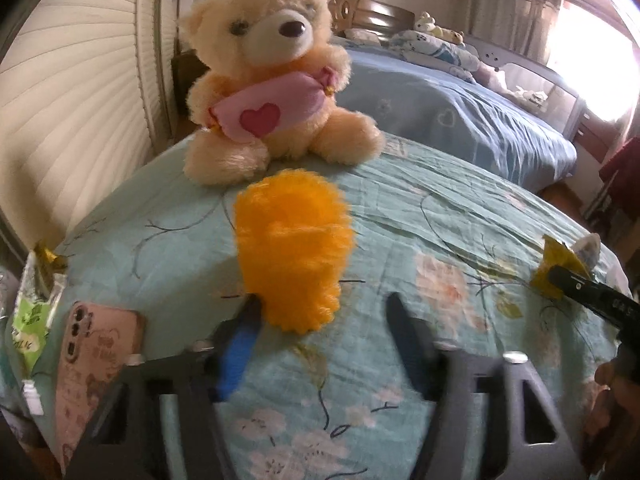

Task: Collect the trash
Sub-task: 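Grasp orange mesh sleeve with left tool while right tool grasps yellow snack bag, then carry the orange sleeve and yellow snack bag over the black bin with both tools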

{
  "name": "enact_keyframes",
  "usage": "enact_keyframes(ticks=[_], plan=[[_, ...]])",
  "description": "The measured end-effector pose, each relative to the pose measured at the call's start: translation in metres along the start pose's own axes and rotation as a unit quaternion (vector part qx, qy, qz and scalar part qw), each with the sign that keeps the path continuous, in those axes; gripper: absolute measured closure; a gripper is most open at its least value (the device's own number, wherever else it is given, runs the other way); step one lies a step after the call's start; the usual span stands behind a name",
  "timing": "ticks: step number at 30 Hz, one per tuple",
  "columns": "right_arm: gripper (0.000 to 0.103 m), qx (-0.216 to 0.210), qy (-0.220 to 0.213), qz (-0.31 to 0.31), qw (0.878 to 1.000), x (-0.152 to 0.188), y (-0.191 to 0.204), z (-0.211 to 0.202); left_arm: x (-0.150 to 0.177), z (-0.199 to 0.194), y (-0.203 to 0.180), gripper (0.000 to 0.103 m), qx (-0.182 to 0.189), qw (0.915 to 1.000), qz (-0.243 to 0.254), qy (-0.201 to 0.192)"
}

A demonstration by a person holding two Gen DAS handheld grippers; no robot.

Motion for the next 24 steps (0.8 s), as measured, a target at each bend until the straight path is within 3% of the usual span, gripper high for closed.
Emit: enact_keyframes(ticks=[3,7,15,24], plan=[[0.074,-0.005,-0.005,-0.003,1.000,0.000,0.000,-0.003,-0.001,0.004,0.001,0.076,-0.003,1.0000,0.002,-0.001],[0.074,-0.015,-0.007,-0.004,1.000,0.004,0.002,-0.010,-0.001,0.003,0.006,0.086,0.012,0.9999,-0.009,-0.006],[0.074,-0.040,-0.008,-0.008,0.999,0.022,0.011,-0.040,0.008,-0.019,-0.016,0.088,0.040,0.9989,0.009,-0.021],[0.074,-0.034,-0.017,0.003,0.999,0.043,-0.006,-0.083,0.028,-0.040,-0.065,0.088,0.085,0.9950,0.050,-0.018]])
Point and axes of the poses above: each gripper's, at about its wrist camera, not at the fingertips, and z roughly the way its jaws point, y to its left, x to its underside, the point moved 5 cm from there along z, roughly the way its jaws point, and after that the axes turned 5 degrees about -x, right-handed, at the moved point
